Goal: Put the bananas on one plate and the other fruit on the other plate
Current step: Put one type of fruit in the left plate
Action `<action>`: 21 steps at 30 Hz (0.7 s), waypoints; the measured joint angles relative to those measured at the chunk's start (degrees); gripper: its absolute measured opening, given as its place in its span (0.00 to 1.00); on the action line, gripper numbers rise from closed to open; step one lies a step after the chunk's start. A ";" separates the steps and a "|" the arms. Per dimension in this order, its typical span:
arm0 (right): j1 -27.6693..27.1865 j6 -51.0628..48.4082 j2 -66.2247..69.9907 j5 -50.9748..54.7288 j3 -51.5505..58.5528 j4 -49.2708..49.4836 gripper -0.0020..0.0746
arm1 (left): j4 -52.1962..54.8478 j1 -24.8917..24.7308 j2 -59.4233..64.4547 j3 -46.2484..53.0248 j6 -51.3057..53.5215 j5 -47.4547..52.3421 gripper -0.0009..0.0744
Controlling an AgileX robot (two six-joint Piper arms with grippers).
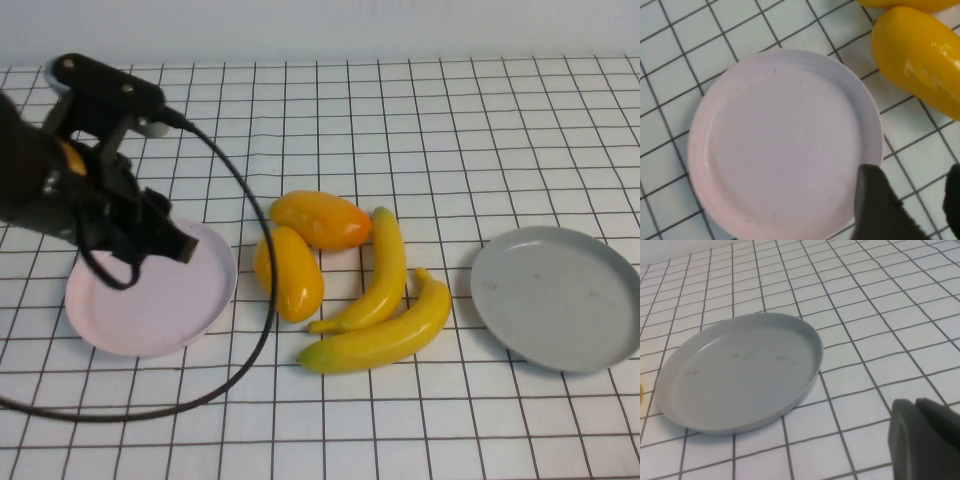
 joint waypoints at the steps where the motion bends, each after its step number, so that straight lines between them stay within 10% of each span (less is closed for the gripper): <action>1: 0.00 0.00 0.00 0.00 0.00 0.00 0.01 | 0.24 -0.80 1.99 -1.23 -1.40 0.00 0.36; 8: 0.00 0.00 0.00 0.00 0.00 0.00 0.00 | -0.11 -6.20 14.07 -9.97 -14.67 -0.11 0.76; 21: 0.00 0.00 0.00 0.00 0.00 0.00 0.01 | -2.45 -10.64 30.10 -16.76 -24.12 -1.72 0.80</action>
